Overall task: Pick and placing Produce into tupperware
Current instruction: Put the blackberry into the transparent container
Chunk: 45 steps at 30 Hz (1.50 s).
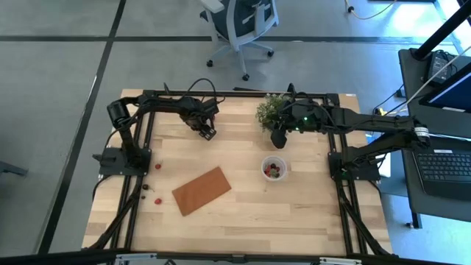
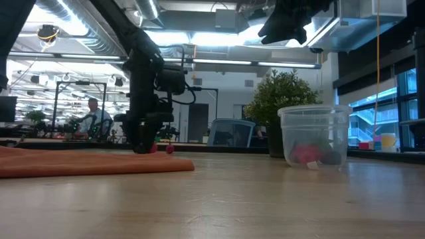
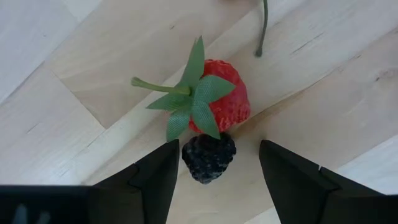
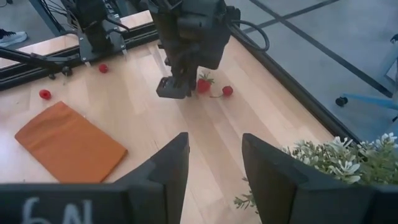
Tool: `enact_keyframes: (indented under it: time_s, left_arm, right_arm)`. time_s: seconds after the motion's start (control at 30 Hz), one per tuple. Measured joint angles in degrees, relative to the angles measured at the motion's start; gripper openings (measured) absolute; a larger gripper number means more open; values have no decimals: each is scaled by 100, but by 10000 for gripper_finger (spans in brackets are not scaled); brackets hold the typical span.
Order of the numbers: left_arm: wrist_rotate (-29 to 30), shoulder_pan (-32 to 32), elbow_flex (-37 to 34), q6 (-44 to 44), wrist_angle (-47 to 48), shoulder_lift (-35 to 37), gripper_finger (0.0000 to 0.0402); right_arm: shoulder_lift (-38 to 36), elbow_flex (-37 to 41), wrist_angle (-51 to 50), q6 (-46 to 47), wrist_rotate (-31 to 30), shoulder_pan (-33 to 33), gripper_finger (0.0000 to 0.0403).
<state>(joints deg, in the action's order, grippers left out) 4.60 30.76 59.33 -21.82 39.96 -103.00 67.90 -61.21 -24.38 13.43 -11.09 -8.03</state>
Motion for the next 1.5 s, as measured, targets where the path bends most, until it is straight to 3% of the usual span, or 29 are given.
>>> enact_keyframes:
  time_s: [0.2,0.6,0.83,1.03,1.2,1.33,1.5]
  left_arm:
    - [-5,9,-2,-7,-4,-4,207]
    - [-56,0,-11,-8,-15,-11,120]
    - [-54,-93,-23,-7,-4,31,111]
    - [-1125,-219,-44,-3,138,456,111]
    - [-2169,-432,-44,-17,-227,1108,111]
    - [-2892,-715,-37,-342,-1118,1630,111]
    - [-2960,-1203,-31,-861,-2934,2029,111]
  right_arm:
    - [0,0,9,-7,0,0,152]
    - [0,0,9,-13,0,0,152]
    - [0,0,-14,1,10,4,152]
    - [-2,0,-169,547,44,4,152]
    - [-2,0,-197,807,828,4,152]
    - [-2,0,-196,10,1175,81,152]
    - [-2,0,-44,-1538,1211,320,152]
